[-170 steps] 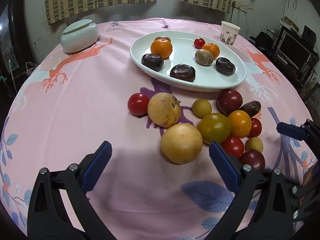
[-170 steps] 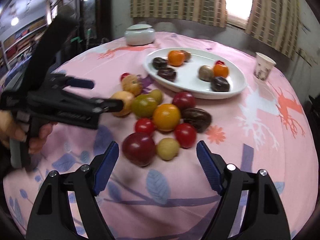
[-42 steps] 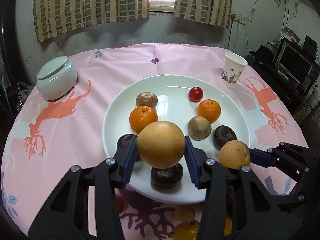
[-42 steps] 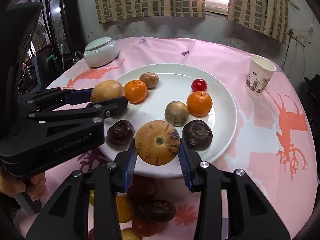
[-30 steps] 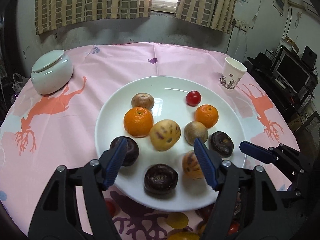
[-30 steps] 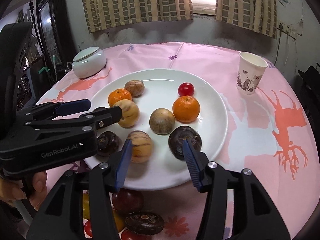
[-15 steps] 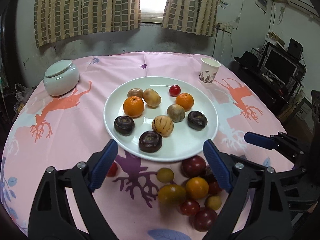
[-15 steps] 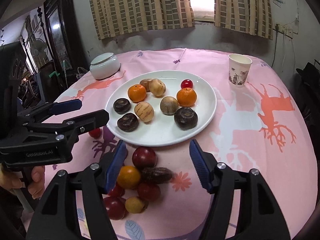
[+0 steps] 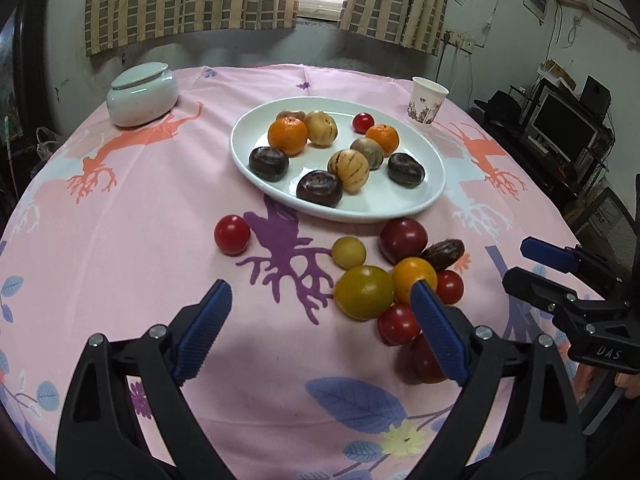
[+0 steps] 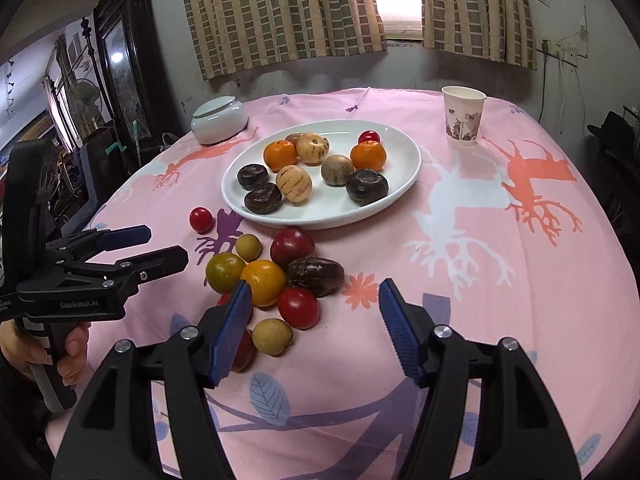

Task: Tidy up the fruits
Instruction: 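Withdraw both open tools from the plate, then grasp the dark red plum with the left tool and lift it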

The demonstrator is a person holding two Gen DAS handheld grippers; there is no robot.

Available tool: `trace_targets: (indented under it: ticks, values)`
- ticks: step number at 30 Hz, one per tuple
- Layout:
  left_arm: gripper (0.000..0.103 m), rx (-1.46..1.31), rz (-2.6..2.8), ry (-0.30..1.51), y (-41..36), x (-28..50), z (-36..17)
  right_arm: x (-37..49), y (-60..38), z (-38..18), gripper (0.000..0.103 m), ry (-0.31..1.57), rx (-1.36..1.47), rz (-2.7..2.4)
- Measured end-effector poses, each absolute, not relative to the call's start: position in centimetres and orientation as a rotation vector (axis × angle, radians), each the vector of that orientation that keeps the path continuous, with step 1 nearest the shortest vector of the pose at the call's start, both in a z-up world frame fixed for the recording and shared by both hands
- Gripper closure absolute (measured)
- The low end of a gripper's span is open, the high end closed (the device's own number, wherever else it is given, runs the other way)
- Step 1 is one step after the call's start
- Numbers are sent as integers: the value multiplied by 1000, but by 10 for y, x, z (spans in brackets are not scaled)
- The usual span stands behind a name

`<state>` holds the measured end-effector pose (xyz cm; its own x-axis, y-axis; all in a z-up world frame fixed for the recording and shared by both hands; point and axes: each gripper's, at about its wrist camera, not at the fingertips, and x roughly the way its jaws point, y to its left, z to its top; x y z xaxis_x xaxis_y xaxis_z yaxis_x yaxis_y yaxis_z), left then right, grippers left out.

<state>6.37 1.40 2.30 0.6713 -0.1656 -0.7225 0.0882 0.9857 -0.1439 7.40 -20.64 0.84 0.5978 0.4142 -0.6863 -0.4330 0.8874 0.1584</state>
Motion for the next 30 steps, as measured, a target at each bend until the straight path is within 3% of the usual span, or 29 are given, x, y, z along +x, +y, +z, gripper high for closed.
trace_targets:
  ticks: [14, 30]
  values:
    - [7, -102, -139, 824, 24, 65, 11, 46, -178, 11, 37, 808, -158, 709]
    - [7, -56, -369, 869, -25, 40, 9, 75, -215, 6, 37, 840, -22, 501]
